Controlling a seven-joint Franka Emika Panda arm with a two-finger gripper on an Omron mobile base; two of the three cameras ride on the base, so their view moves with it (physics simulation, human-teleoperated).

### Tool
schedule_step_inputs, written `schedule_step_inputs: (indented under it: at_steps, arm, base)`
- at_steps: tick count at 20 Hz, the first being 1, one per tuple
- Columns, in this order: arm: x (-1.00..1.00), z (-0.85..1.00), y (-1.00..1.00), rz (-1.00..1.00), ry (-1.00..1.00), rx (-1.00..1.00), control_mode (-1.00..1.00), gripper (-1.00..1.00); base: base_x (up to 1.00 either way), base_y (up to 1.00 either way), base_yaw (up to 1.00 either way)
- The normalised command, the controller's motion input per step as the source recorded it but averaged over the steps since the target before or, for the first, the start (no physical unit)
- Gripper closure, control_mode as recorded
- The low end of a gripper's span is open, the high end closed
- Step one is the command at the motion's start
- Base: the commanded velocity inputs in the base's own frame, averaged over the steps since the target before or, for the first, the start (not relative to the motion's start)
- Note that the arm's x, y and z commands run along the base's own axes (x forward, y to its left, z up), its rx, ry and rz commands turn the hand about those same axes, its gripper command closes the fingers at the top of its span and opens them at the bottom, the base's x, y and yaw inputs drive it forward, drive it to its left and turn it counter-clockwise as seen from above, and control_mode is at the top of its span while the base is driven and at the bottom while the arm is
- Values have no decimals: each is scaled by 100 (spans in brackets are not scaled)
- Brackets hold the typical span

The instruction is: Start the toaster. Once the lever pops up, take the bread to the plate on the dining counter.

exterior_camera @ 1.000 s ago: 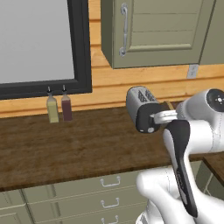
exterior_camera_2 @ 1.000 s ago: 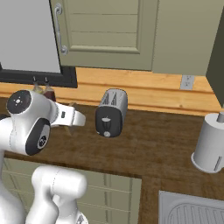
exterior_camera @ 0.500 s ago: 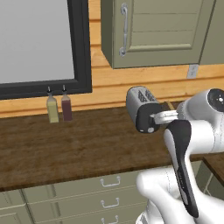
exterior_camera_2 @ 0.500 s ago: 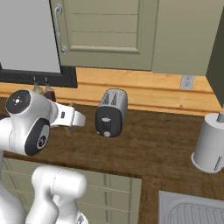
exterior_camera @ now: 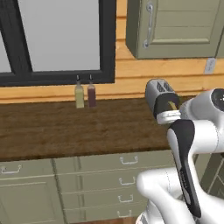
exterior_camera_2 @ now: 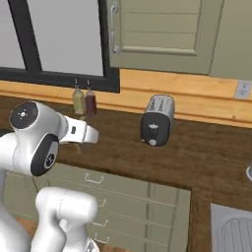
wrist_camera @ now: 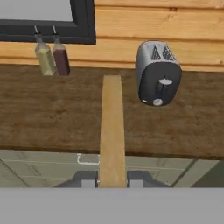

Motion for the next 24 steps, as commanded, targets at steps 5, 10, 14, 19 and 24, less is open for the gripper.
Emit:
schedule_step_inputs:
  at_steps: [5, 10, 14, 19, 24]
  arm:
    - [0, 0, 0, 0, 0, 0, 100, 100]
    - [0, 0, 0, 0, 0, 0, 100, 100]
    - [0, 0, 0, 0, 0, 0, 100, 100]
    - [0, 0, 0, 0, 0, 0, 100, 100]
    - [0, 0, 0, 0, 0, 0, 100, 100]
  base:
    - [-41, 83, 84]
    - [-25, 23, 100]
    - [-11, 8, 100]
    - [-20, 7, 100]
    - [-13, 0, 100]
